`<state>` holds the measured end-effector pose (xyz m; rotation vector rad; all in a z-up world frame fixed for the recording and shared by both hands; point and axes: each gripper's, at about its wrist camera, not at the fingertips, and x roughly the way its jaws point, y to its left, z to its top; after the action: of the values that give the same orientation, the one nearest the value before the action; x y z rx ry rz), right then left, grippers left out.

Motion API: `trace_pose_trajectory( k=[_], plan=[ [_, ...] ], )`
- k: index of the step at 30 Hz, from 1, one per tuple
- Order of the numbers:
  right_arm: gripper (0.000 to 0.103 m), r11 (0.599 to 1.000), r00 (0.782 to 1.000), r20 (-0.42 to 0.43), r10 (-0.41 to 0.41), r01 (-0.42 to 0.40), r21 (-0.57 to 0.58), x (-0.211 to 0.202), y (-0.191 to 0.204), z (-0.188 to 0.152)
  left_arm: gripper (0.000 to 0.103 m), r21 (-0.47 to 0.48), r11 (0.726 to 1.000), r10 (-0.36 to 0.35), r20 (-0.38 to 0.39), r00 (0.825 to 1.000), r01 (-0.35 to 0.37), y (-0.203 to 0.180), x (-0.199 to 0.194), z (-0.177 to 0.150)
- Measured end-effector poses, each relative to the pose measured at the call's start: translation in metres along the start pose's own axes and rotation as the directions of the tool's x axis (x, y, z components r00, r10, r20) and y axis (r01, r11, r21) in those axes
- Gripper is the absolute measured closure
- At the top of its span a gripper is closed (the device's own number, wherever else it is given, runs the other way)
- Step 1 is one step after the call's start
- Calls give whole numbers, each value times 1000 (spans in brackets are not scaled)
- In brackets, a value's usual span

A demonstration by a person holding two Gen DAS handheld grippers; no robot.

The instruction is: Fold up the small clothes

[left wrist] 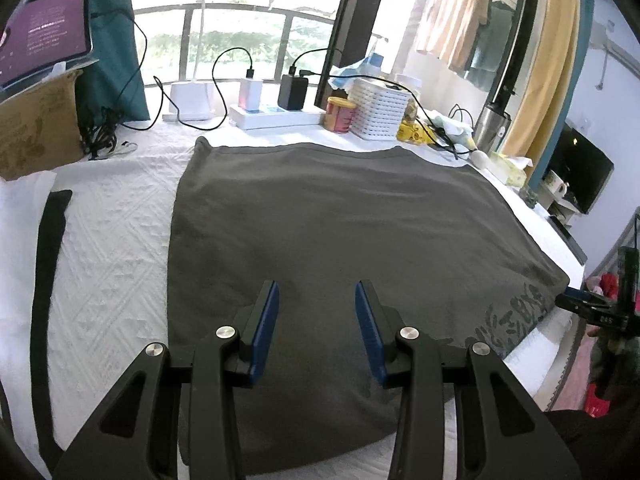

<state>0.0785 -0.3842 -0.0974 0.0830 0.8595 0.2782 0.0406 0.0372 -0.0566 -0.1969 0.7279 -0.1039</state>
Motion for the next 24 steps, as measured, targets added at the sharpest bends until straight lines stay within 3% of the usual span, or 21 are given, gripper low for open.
trace_pose_trajectory(
  k=[7, 14, 24],
  plan=[
    [10, 998, 999, 15, 36, -37, 54, 20, 7, 22, 61, -29, 1000, 6, -32, 999, -7, 13, 15, 8],
    [10, 983, 990, 56, 130, -136, 126, 36, 1, 42, 61, -46, 999, 16, -52, 999, -18, 25, 30, 23],
    [12, 978, 987, 30, 160, -163, 127, 62, 0, 74, 61, -38, 999, 27, -68, 997, -30, 29, 48, 40]
  ],
)
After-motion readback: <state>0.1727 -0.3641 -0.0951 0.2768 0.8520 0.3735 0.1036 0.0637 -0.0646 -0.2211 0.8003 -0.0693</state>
